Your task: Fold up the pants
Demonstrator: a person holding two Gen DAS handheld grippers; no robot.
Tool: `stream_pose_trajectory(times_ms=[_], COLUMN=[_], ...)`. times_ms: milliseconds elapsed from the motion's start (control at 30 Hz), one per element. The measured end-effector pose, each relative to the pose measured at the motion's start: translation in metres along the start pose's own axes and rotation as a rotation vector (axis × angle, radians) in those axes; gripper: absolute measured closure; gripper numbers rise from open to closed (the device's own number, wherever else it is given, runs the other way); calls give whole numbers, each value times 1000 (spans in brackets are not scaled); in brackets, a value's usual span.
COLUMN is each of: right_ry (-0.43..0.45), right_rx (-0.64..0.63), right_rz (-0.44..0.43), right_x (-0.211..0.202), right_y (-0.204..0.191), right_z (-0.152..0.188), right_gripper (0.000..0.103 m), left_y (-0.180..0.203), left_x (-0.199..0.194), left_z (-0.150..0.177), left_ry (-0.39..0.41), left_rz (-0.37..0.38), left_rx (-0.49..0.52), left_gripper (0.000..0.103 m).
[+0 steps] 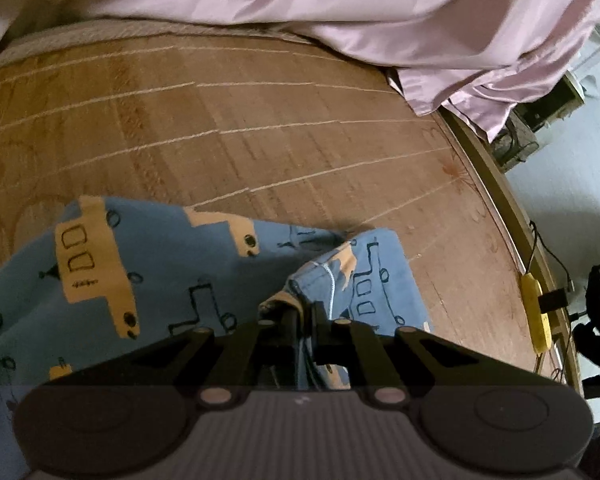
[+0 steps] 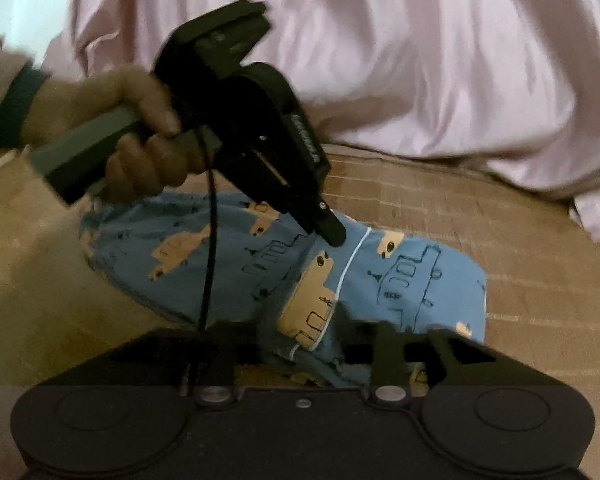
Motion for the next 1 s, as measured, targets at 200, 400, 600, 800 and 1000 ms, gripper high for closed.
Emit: stream_pose_trajectory(times_ms=[200,400,600,800,1000], right_ry=[-81,-123,-114,-107,-64], right_rx=[-154,-209,-238,-210,-125], right_rz=[24,72,112,97,50], right_x=[19,32,37,35,28], right_y=[-16,-22,-25,-24,-21], right_z=[10,17,14,14,7], right_gripper=[57,53,60,69,62], left_y=[-3,-7,-8,-8,-8], left_x=[8,12,13,13,13], left_z=[2,3,2,3,2], left_ry=[-13,-22,-22,-22,-24], left_rz=[-29,-31,-36,-40,-38], left_rx=[4,-5,-10,-10,-9], left_gripper=[96,96,96,96,96])
Point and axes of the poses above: each gripper's, at about its wrist camera, not at the fingertips, and x roughly the way its jaws point, y to its right, z to its underside, the point moved 7 cm from there along x, roughly the way its jaws point, and after that the axes turned 13 degrees about -z, right-handed, at the moved point
